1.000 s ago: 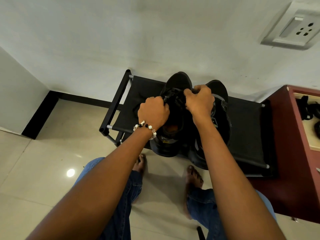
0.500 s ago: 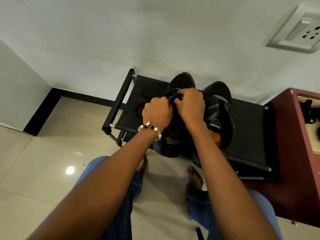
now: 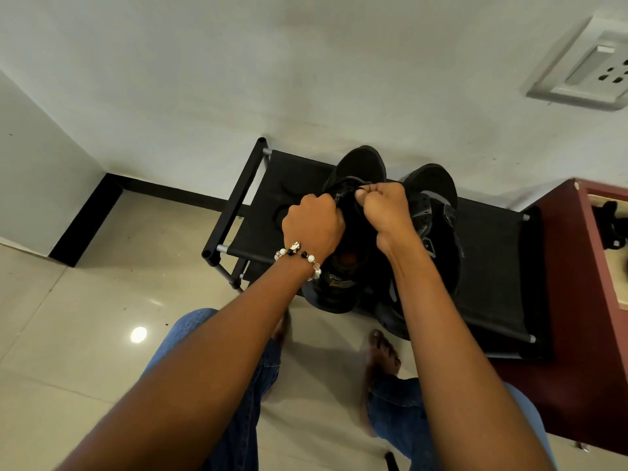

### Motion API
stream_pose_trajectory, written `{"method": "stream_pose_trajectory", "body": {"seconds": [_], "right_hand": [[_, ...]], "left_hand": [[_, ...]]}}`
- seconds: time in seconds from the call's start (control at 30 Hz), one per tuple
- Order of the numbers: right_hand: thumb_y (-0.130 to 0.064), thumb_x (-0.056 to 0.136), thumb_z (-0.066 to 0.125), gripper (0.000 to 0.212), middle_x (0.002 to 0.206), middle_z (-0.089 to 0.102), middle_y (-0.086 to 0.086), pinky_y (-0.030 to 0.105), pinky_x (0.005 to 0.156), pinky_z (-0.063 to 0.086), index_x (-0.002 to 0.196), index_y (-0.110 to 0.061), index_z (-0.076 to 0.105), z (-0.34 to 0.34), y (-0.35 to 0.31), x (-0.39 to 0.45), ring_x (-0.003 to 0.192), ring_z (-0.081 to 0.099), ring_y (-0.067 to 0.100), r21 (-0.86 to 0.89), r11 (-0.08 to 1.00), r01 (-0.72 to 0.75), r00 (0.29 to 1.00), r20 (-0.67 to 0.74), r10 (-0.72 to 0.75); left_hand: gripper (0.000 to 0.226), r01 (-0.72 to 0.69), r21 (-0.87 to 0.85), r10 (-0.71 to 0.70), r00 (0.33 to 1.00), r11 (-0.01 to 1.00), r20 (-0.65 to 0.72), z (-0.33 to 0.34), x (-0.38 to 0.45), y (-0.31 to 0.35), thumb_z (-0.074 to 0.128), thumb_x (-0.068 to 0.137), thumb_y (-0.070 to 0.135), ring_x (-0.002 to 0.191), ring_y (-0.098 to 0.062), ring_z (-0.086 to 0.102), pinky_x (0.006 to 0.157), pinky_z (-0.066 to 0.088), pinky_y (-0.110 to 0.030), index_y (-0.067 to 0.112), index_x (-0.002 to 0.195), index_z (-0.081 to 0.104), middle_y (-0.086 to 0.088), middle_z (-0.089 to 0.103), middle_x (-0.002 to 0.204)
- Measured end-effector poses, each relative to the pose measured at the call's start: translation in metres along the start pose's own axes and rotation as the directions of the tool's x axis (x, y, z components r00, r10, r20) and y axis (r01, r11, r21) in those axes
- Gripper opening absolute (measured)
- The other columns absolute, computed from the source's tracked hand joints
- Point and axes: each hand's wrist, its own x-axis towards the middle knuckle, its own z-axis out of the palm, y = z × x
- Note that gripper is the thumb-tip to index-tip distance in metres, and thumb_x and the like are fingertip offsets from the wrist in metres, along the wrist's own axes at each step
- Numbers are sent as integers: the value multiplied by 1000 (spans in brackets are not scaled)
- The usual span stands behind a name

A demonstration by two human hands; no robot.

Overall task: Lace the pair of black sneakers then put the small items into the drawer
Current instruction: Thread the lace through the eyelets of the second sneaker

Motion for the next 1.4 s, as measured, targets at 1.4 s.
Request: {"method": "stream_pose_trajectory", "body": {"seconds": [1.4], "right_hand": [[-18, 97, 54, 27, 124, 57, 8, 48, 98, 38, 122, -15, 64, 8, 1, -11, 117, 49, 30, -832, 446, 331, 888, 114, -446]], "left_hand": [[27, -2, -5, 2, 1000, 1000, 2, 1, -1, 1, 41, 100, 26, 84, -34, 60, 60, 35, -33, 7, 98, 60, -12, 60, 98]]}}
